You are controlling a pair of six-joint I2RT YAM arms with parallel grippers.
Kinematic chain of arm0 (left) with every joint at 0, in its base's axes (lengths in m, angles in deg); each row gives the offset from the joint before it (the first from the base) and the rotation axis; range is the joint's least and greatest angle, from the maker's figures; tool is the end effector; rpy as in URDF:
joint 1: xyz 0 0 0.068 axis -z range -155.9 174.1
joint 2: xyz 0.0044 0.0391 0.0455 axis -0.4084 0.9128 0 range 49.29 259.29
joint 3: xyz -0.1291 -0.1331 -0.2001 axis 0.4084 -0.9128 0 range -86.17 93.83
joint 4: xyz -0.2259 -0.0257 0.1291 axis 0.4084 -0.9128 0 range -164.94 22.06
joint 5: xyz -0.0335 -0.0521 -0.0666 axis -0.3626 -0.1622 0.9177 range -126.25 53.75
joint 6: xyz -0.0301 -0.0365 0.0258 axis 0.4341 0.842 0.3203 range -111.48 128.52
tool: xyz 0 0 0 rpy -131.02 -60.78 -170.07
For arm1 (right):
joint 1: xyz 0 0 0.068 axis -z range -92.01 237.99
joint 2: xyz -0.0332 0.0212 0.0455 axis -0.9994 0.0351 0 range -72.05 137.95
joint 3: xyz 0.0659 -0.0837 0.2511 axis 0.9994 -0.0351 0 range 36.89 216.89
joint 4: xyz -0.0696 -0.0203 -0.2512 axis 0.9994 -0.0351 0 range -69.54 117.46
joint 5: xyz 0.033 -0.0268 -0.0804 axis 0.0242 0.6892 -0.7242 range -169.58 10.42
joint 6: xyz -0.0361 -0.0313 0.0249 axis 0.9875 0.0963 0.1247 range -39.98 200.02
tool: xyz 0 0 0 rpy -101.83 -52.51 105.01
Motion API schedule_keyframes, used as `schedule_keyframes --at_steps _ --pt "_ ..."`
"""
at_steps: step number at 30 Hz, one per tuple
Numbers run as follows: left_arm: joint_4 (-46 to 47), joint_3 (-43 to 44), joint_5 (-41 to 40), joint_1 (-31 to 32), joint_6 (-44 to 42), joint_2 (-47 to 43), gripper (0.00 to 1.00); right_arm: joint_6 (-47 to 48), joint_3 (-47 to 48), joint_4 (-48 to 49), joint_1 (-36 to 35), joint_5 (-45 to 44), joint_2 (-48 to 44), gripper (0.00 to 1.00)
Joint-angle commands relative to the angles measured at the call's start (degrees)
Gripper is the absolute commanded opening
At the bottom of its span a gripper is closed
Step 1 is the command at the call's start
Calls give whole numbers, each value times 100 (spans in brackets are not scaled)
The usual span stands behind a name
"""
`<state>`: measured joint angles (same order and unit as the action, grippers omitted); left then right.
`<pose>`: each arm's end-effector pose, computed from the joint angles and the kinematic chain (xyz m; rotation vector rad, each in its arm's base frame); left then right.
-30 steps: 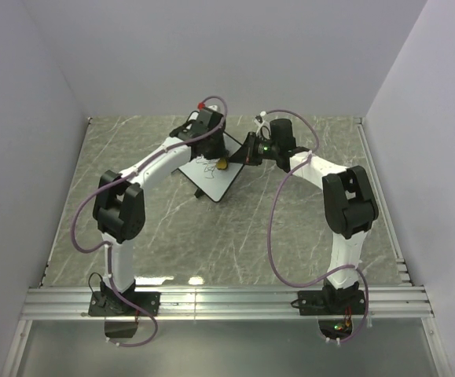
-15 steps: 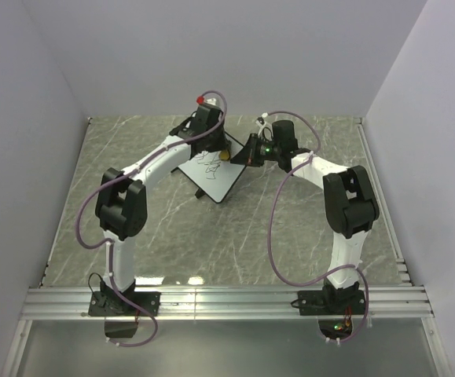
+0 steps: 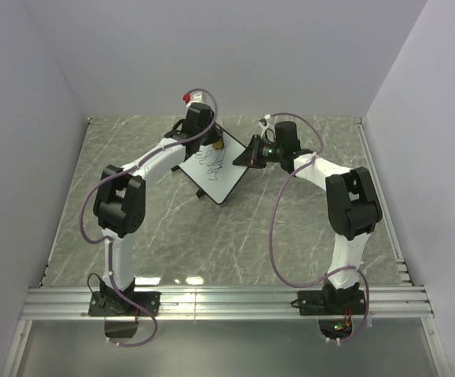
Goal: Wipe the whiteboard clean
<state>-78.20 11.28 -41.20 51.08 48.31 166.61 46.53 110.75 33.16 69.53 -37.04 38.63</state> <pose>0.4351 -0.2180 0.2662 -0.2935 2.1339 -0.6044 0.4013 0.1594 0.2100 -0.1899 2.2271 1.3038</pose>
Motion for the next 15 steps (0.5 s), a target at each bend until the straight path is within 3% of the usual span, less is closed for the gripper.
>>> schedule_keyframes --at_steps 1,7,11,15 --pt "164 -663 -22 754 248 -33 0 36 -74 -982 -105 26 -20 0" --pt "524 -1491 -366 1054 573 -429 0 -131 31 -851 -114 96 147 0" --pt "429 -1545 -568 1142 661 -456 0 -166 93 -842 -114 114 218 0" --pt "332 -1378 -526 767 661 -254 0 -175 119 -877 -114 105 236 0"
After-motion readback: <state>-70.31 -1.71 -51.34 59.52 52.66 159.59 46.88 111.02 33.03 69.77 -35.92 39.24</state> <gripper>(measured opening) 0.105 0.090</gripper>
